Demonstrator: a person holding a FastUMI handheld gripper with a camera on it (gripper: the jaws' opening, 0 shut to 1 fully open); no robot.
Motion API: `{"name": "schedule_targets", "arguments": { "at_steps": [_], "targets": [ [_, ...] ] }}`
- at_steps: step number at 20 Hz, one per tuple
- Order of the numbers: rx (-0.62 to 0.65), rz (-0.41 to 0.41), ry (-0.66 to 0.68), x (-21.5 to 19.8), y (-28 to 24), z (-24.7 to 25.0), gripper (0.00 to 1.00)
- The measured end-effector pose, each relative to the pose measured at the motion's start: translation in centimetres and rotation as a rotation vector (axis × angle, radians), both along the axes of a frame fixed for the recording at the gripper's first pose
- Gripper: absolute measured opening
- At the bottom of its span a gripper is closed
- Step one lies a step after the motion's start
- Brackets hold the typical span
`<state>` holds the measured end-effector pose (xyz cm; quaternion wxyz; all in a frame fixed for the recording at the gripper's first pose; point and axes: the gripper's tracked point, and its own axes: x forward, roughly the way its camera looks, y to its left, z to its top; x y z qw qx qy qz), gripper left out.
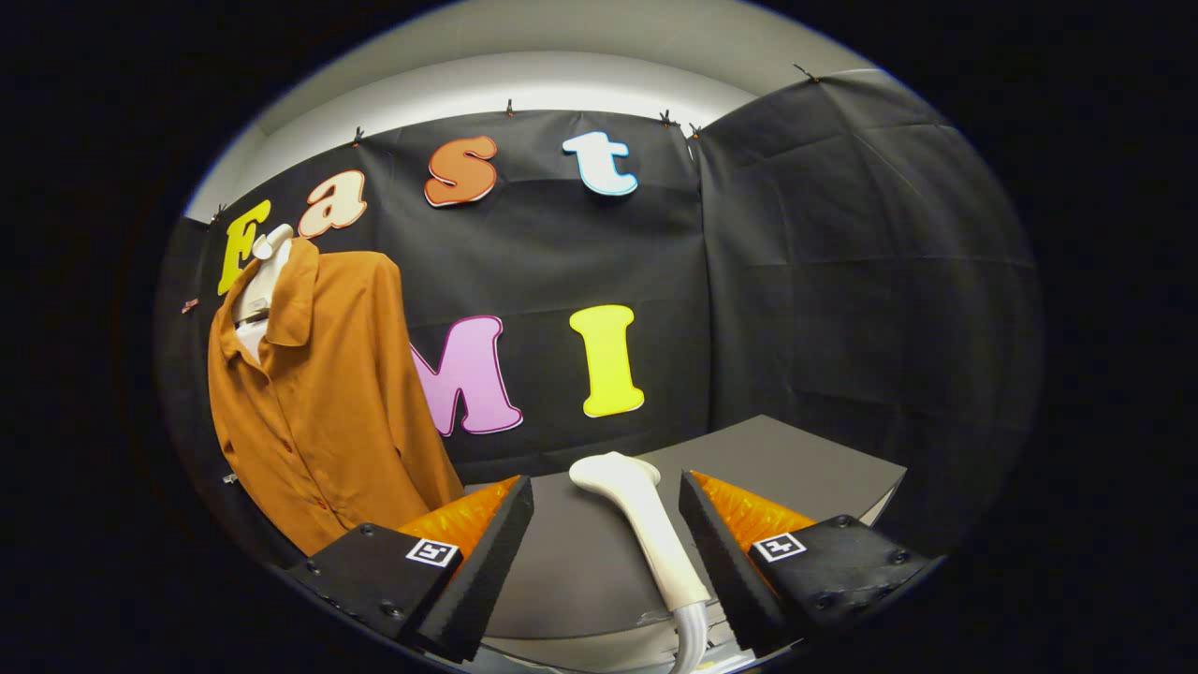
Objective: Iron the clothes twice with a garment steamer, once on the left side and once on the right side.
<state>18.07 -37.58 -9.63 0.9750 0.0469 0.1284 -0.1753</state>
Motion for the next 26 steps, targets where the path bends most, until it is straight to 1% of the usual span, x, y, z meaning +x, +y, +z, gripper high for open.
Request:
{"name": "schedule_targets", "arguments": {
  "at_steps": [4,8,11,15,17,18,19,21,23,26],
  "targets": [
    [0.059,0.005,0.099,2.5,-2.5,-3.7,0.98],
    [0.098,0.006,0.233,4.3,-4.1,-7.7,0.99],
    [0.124,-0.003,0.310,4.7,-4.7,-9.9,0.97],
    [0.113,0.006,0.429,4.4,-5.1,-12.7,0.96],
    [0.133,0.002,0.480,4.6,-5.3,-14.3,0.86],
    [0.136,0.011,0.491,4.7,-5.1,-14.4,0.68],
    [0.115,0.012,0.500,4.7,-5.5,-13.7,0.61],
    [0.072,0.040,0.500,4.9,-5.2,-14.5,0.47],
    [0.105,0.060,0.470,4.9,-5.0,-14.0,0.42],
    [0.159,0.041,0.403,4.4,-5.5,-12.3,0.42]
  ]
}}
